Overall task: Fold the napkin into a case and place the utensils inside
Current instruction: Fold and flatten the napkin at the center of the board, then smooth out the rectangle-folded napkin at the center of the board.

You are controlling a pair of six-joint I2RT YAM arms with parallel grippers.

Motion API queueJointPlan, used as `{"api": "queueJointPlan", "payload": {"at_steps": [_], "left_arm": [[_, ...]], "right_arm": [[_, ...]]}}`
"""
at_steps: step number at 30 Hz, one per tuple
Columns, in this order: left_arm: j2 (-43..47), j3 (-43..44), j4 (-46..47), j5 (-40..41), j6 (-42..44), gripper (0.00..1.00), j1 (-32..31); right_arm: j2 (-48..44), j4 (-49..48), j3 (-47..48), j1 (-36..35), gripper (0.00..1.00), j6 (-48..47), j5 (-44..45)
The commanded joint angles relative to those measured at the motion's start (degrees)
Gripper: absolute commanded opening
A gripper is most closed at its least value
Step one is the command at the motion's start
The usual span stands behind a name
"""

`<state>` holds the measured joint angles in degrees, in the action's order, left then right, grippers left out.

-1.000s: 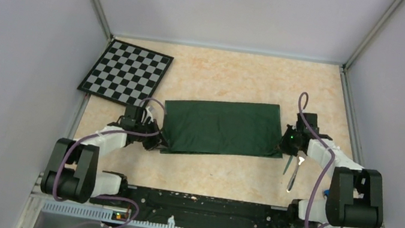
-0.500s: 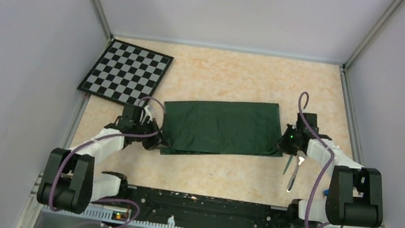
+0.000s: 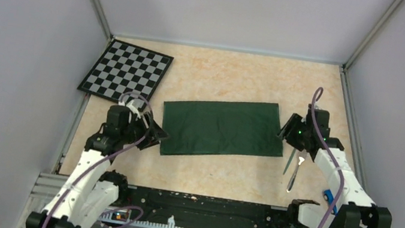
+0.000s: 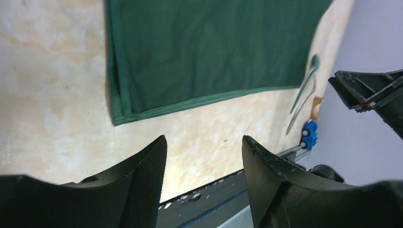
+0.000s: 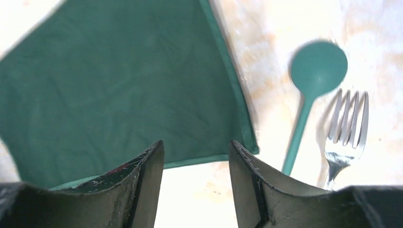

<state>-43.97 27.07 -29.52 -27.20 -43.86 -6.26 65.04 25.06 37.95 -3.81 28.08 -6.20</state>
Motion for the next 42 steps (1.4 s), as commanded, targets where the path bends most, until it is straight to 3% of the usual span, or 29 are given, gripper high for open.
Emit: {"api": "queueJointPlan", "payload": {"at_steps": [1,5,13,20,23,27,31,35,39,42], "left_arm": [[2.3,3.28,2.31,2.21,-2.01,0.66,-0.15],[-8.64,1.67,15.45,-7.36,-3.43,0.67,-0.15],[-26.1,-0.78,28.22,-11.07,0.99,0.7,-1.16],[-25.53,-6.06,20.89,-0.14,1.69,0.73,-1.47],[-22.63,-5.38,14.13,4.17,1.73,0.77,-1.47],[-15.77,-0.1,9.25,6.58,5.26,0.88,-1.47],[-15.97,5.09,20.12,1.97,4.71,0.94,-1.47],[-28.55,12.65,32.6,-0.14,2.11,0.98,-1.4],[-44.63,25.24,33.46,-0.49,4.53,0.98,-0.96],[-53.28,30.06,36.22,-0.35,4.74,0.98,0.03]], "right_arm": [[-1.07,-1.34,4.86,0.3,0.52,-1.92,-2.81],[5.12,-6.6,5.05,0.3,0.53,-2.42,-12.99],[10.22,-12.62,-2.34,0.3,0.54,-0.64,-11.37],[10.35,-11.41,-6.71,0.3,0.53,0.79,-2.04],[6.39,-9.81,-6.8,-0.09,0.52,1.03,-3.75],[1.96,-7.01,-0.58,-1.77,0.56,-0.43,-6.78],[7.64,-14.23,7.79,-1.81,0.61,0.43,-13.34],[21.85,-24.21,18.13,-1.75,0.67,2.86,-22.39],[34.56,-29.03,27.88,-1.55,0.67,4.48,-27.65],[42.16,-28.81,33.17,-1.31,0.64,5.19,-30.61]]}}
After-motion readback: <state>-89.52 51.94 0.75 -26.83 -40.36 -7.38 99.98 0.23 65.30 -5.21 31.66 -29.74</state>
